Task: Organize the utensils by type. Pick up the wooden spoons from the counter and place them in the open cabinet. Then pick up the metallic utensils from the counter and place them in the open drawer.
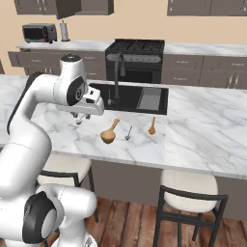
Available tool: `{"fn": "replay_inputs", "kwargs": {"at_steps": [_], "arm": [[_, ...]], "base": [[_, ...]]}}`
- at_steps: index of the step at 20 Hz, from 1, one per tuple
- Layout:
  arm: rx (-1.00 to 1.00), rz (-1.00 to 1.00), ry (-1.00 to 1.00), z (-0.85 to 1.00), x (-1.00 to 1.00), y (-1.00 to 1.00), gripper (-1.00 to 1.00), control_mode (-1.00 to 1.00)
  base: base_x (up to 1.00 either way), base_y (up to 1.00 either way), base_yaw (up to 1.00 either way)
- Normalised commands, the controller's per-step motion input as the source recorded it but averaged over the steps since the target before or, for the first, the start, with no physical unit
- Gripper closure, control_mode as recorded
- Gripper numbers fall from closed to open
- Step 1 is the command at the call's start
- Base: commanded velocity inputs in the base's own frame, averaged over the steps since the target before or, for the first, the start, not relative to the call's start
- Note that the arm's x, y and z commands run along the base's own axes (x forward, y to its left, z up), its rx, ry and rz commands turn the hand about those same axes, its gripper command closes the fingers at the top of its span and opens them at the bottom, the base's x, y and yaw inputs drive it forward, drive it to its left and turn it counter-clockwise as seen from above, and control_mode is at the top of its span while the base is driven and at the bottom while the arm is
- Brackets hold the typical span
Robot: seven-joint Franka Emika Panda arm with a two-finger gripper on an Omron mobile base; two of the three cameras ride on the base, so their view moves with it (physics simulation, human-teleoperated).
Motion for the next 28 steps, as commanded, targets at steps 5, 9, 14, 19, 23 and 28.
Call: {"fn": "replay_inputs", "kwargs": {"at_steps": [5,9,14,19,23,28], "arm": [[-0.03,0.00,0.01,-0.06,-0.04,0.00,-1.00,-1.00],[-0.04,0.00,0.08,-0.30,-0.10,0.00,-1.00,-1.00],[-0.02,0.00,0.06,-0.38,0.04,0.00,-1.00,-1.00],[0.00,0.01,0.04,-0.28,0.21,0.00,-1.00,-1.00],[-0.02,0.03,0.00,-0.23,0.27,0.01,-1.00,-1.00],[0.00,0.04,0.03,-0.17,0.33,0.00,-1.00,-1.00]], "base": [[0.00,0.00,0.00],[0.00,0.00,0.00],[0.00,0.00,0.00],[0.00,0.00,0.00],[0.00,0.00,0.00],[0.00,0.00,0.00]]}}
